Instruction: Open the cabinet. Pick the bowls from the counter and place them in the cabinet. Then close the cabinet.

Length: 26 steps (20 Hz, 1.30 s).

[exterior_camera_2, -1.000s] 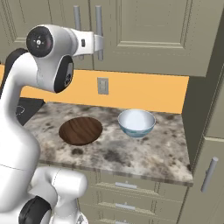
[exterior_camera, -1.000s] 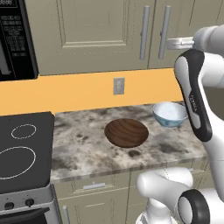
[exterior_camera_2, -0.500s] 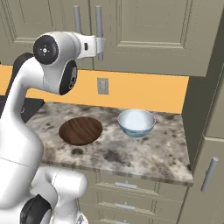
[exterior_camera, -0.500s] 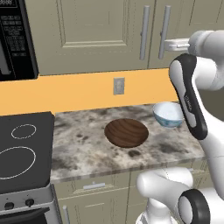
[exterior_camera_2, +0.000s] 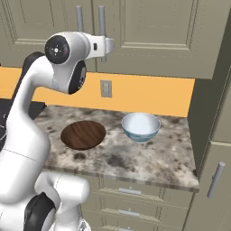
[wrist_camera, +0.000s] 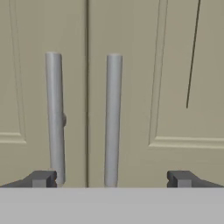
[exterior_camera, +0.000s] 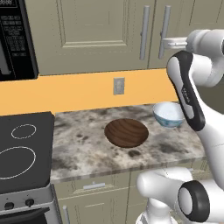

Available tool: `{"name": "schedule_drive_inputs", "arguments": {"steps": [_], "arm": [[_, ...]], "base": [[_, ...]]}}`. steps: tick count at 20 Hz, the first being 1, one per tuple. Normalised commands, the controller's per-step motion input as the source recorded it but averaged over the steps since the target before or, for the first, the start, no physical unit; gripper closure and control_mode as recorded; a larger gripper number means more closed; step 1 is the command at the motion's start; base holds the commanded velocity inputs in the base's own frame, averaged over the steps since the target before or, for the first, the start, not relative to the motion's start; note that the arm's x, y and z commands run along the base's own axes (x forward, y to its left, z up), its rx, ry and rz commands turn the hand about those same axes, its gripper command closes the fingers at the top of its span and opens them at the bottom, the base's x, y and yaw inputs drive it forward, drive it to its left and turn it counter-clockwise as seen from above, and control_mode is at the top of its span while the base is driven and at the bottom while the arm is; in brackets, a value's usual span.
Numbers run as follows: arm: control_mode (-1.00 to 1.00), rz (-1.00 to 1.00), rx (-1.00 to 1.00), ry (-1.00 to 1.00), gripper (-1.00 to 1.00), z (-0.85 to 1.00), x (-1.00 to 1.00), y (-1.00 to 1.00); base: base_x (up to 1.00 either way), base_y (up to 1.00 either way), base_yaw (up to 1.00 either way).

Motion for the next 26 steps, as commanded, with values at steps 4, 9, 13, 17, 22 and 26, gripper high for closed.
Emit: {"name": "schedule_drive_inputs", "arguments": {"steps": [4,9,13,17,22,26], "arm": [[-1.0,0.0,0.0,0.0,-1.0,-0.01,0.27,0.0],[-1.0,0.0,0.0,0.0,-1.0,-0.04,0.29,0.0],[-1.0,0.0,0.0,0.0,-1.0,-0.11,0.29,0.0],[-1.0,0.0,0.0,0.0,-1.0,-0.15,0.3,0.0],[-1.0,0.0,0.0,0.0,-1.0,-0.13,0.29,0.0],[-1.0,0.0,0.0,0.0,-1.0,-0.09,0.29,0.0]], "base": [[0.0,0.0,0.0],[0.0,0.0,0.0],[0.0,0.0,0.0],[0.0,0.0,0.0],[0.0,0.0,0.0],[0.0,0.0,0.0]]}}
